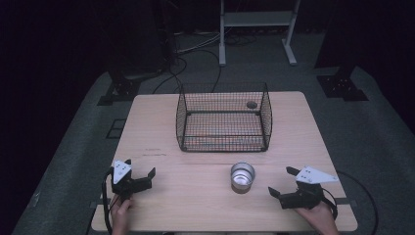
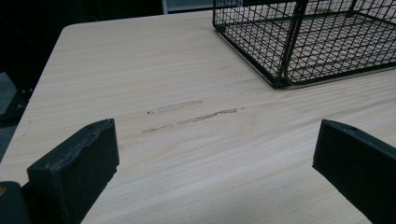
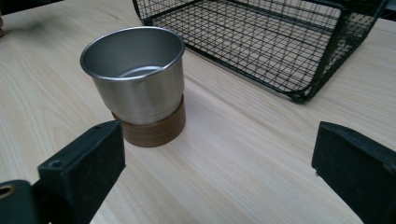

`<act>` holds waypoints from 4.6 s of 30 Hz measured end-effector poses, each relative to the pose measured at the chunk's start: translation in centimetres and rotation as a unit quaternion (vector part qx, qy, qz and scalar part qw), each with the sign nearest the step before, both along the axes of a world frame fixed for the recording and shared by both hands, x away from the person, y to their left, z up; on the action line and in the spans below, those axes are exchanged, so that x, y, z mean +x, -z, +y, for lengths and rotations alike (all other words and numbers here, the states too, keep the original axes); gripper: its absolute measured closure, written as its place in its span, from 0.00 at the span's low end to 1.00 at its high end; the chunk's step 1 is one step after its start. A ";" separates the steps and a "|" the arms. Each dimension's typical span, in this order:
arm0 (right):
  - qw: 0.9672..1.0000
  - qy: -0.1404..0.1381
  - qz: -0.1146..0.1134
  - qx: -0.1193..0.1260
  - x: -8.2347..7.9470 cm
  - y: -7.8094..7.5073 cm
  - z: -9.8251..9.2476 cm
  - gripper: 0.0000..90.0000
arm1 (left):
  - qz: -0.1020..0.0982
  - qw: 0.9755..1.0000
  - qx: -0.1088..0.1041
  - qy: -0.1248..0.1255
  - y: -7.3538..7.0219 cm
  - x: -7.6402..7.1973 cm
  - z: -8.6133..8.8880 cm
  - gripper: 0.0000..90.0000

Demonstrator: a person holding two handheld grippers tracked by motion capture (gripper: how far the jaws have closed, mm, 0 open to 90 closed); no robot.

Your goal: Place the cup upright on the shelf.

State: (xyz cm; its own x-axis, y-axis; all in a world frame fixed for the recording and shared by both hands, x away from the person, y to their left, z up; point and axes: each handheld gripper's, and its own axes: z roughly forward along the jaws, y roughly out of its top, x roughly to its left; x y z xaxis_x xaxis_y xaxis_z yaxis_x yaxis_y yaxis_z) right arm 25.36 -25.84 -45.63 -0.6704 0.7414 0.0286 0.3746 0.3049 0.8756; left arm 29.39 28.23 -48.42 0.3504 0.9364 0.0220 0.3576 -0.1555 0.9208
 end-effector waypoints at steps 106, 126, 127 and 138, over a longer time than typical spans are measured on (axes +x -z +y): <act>0.996 -0.078 0.051 -0.014 5.2 -2.3 7.1 0.20 | -0.002 1.000 0.006 0.000 0.1 -0.1 -0.2 0.00; 0.995 -0.084 0.046 -0.007 6.5 -5.9 7.2 0.20 | 0.002 1.000 0.011 0.000 0.0 -0.1 -0.3 0.00; 0.995 -0.084 0.046 -0.007 6.5 -5.9 7.2 0.20 | 0.001 1.000 0.011 0.000 0.0 -0.1 -0.3 0.00; 0.996 -0.074 0.038 -0.014 7.6 -7.5 7.6 0.20 | 0.001 1.000 0.011 0.001 0.0 -0.1 -0.3 0.00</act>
